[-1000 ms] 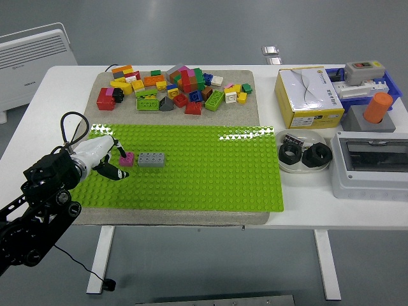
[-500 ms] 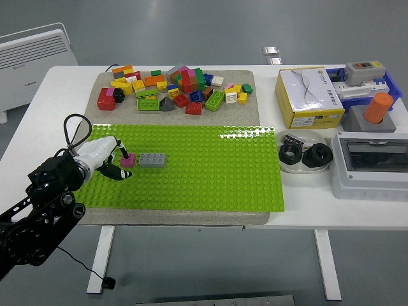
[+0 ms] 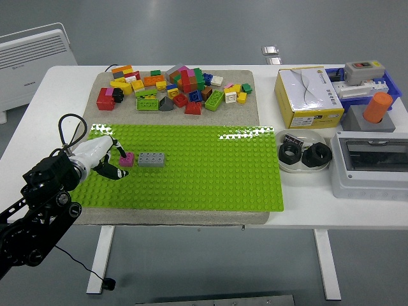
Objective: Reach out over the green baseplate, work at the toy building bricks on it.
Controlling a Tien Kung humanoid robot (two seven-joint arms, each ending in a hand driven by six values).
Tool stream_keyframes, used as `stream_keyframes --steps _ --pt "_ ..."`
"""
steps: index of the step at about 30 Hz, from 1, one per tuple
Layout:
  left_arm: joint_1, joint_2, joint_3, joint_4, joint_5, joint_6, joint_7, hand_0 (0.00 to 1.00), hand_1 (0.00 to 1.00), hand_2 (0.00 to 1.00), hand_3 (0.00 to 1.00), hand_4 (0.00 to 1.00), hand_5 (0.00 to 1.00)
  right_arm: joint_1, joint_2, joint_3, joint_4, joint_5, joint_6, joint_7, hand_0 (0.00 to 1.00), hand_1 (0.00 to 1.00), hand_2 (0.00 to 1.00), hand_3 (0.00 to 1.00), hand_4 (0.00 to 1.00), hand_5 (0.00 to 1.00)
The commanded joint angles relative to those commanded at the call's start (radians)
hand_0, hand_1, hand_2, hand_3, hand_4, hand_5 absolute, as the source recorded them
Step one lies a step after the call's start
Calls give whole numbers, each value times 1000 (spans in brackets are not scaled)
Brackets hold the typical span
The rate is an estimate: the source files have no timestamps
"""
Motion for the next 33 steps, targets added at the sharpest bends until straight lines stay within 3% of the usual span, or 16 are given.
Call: stream_keyframes --steps 9,14,21,22,27,33 --pt "50 -7 -69 -96 31 12 36 216 2 79 583 834 168 -11 4 -5 0 -1 4 -2 590 577 661 768 853 998" --pt "129 -37 -149 -198 48 21 45 216 2 79 578 828 171 -17 8 -27 0 11 7 0 590 578 667 768 852 998" --pt "252 -30 -200 -323 71 54 44 216 2 79 567 798 173 -8 23 -60 0 40 9 2 590 585 674 768 851 998" --pt "269 -29 -204 -337 74 66 42 213 2 84 574 660 40 -6 25 -68 0 46 8 2 590 585 700 767 849 998" --pt "302 -31 -204 -347 85 115 37 213 2 84 574 660 40 2 25 -86 0 46 5 3 590 585 700 767 849 998" --pt "296 -38 -205 -339 94 147 32 213 2 86 579 630 21 1 22 -74 0 23 6 5 590 588 702 761 847 998"
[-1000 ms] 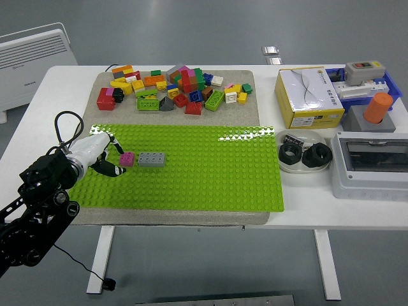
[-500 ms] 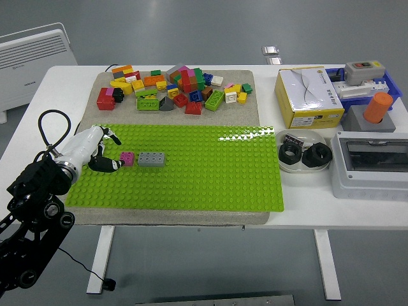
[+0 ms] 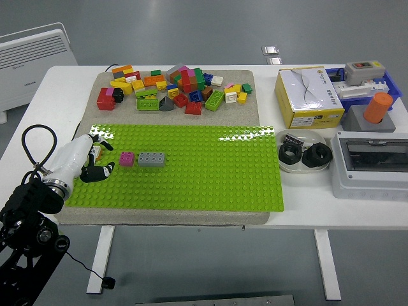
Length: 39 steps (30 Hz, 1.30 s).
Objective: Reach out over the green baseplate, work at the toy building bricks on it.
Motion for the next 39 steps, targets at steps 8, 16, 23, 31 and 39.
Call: stream_keyframes --steps 8,16,23,31,39 --pt "2 -13 -11 9 -2 12 -4 211 2 85 581 635 31 -3 -1 25 0 -24 4 4 590 578 687 756 850 998" --pt "2 -19 -12 18 -8 21 -8 208 2 85 582 646 29 -5 1 35 0 -27 5 4 590 581 684 753 850 998" --pt "-5 -19 3 18 -15 33 -16 199 2 84 579 655 28 -7 2 27 0 -10 3 2 590 581 680 749 850 998" --pt "-13 -14 41 16 -28 51 -30 198 2 84 576 662 28 -11 3 -22 0 46 -5 -5 590 581 678 747 846 998" --pt "-20 -12 78 19 -40 59 -45 198 2 83 574 669 24 -18 4 -102 0 129 -21 -17 600 597 685 758 837 998"
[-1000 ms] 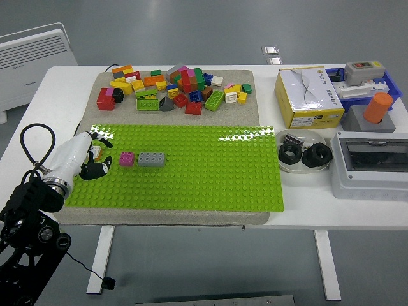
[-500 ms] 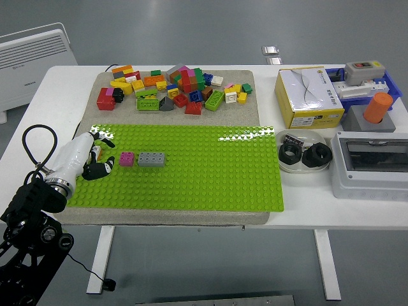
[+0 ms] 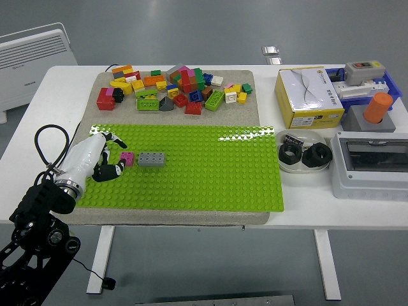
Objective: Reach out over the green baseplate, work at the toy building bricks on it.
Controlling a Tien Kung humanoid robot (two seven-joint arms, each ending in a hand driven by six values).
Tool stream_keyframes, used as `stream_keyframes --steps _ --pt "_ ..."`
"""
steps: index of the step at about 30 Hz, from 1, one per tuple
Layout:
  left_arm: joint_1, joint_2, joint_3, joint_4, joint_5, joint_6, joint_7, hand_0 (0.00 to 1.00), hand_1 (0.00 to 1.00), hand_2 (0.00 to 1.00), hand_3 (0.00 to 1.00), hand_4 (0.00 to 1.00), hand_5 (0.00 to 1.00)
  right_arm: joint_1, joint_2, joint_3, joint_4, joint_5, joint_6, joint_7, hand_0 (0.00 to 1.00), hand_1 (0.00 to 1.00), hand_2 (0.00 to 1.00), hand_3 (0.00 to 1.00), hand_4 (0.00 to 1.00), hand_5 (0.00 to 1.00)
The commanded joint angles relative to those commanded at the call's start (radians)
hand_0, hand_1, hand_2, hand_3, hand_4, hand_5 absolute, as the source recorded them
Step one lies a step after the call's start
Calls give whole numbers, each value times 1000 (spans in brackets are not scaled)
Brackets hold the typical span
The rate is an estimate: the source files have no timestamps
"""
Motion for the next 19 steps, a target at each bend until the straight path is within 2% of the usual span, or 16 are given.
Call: stream_keyframes --steps 6,19 --pt "-2 -3 23 6 -4 3 -5 197 2 82 574 669 21 -5 -1 -17 0 15 -4 -3 600 598 692 761 837 998" --pt "10 -9 18 11 -7 14 -15 197 2 82 574 674 14 -20 -5 -59 0 44 -10 -7 606 602 697 761 836 998"
